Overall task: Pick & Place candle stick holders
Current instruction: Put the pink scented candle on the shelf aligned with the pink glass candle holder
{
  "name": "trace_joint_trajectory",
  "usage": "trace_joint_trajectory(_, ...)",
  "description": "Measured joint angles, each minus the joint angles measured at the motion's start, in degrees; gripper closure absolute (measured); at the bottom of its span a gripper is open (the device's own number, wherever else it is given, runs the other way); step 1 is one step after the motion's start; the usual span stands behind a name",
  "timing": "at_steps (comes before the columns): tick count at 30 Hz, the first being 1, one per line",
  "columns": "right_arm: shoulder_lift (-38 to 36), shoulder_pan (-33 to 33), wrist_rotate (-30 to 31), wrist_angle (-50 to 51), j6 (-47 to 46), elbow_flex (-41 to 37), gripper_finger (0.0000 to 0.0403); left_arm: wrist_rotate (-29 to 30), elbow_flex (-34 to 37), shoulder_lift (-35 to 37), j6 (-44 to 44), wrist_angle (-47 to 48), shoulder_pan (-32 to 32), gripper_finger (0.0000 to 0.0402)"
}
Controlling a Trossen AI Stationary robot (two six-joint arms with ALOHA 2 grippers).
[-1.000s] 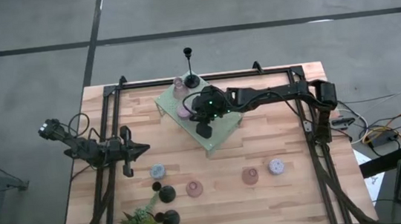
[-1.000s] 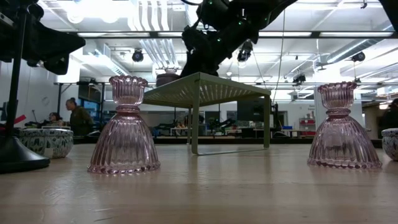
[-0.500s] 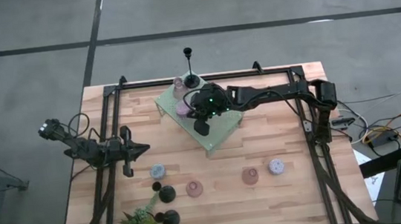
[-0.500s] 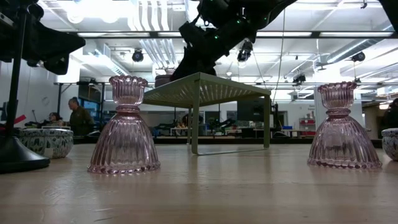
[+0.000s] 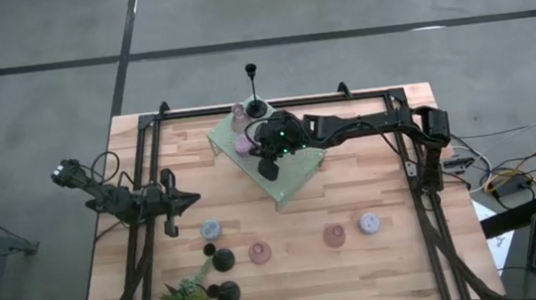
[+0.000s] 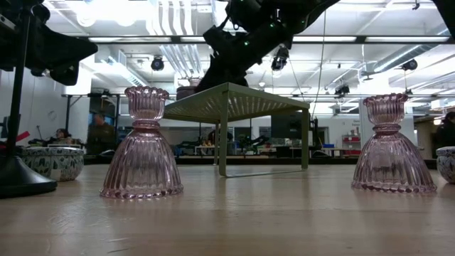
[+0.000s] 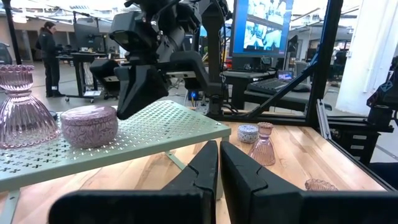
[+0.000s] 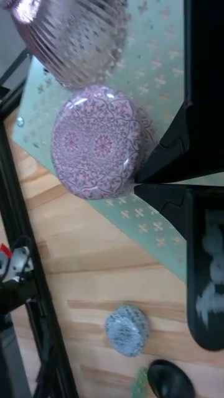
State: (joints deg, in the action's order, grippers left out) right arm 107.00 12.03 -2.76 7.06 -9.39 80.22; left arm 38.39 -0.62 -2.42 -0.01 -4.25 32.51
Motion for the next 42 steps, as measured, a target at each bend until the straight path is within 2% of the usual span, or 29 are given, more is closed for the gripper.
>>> trace_joint_trajectory(24, 0.1, 1.0, 3.0, -1.1, -3.5, -0.1, 0.0394, 0.0, 0.0, 0.0, 0.0, 0.0, 0.0, 0.0381)
trace_joint_trajectory(42, 0.1, 1.2, 3.0, -3.0, -4.1, -0.6, 0.0394, 0.0, 0.0, 0.0, 0.0, 0.0, 0.0, 0.0381)
